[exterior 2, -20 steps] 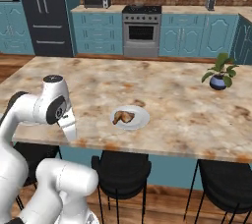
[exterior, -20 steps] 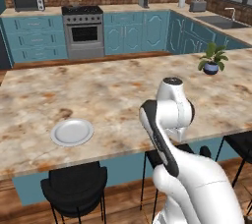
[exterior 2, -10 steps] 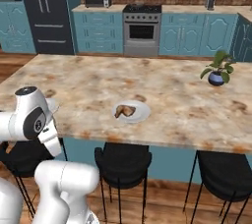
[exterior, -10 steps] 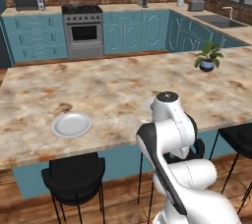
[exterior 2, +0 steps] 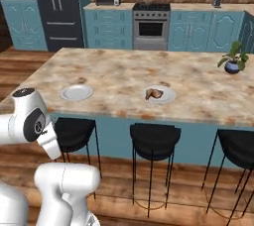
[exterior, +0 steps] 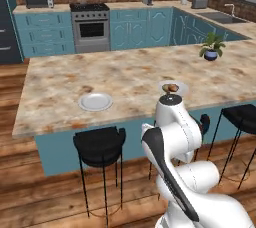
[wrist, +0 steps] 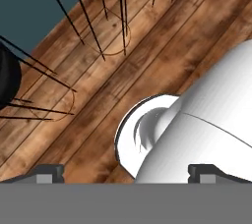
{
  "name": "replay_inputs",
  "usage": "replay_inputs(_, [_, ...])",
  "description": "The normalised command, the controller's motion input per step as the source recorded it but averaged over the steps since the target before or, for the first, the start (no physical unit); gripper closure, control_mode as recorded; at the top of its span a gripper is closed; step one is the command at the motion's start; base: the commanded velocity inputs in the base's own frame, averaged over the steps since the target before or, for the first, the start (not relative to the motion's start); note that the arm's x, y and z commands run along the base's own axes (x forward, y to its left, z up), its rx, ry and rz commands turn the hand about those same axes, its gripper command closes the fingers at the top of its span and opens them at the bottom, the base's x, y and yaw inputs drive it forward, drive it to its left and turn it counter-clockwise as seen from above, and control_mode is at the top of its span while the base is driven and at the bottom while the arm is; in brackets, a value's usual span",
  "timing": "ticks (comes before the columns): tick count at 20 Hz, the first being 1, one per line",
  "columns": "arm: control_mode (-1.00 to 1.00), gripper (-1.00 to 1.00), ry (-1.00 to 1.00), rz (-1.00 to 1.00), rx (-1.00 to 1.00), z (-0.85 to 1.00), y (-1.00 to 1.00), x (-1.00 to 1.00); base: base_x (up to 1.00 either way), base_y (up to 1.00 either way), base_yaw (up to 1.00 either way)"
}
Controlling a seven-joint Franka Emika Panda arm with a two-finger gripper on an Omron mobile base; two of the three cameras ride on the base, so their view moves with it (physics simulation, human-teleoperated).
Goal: Take the chicken drumsticks from the pan and place one on each plate on the dining counter.
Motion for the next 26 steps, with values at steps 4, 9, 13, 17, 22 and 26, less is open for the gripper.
replay_inputs(4, [1.00, -1.00, 0.00, 0.00, 0.00, 0.00, 0.00, 0.00, 0.16, 1.00, 0.00])
replay_inputs(9, [1.00, -1.00, 0.00, 0.00, 0.00, 0.00, 0.00, 0.00, 0.30, 1.00, -0.01])
replay_inputs(13, [1.00, -1.00, 0.00, 0.00, 0.00, 0.00, 0.00, 0.00, 0.68, 1.00, -0.12])
replay_inputs(17, [1.00, -1.00, 0.00, 0.00, 0.00, 0.00, 0.00, 0.00, 1.00, 1.00, -0.26])
replay_inputs(22, [1.00, -1.00, 0.00, 0.00, 0.00, 0.00, 0.00, 0.00, 0.91, 1.00, -0.37])
replay_inputs(26, [1.00, -1.00, 0.00, 0.00, 0.00, 0.00, 0.00, 0.00, 0.53, 1.00, -0.35])
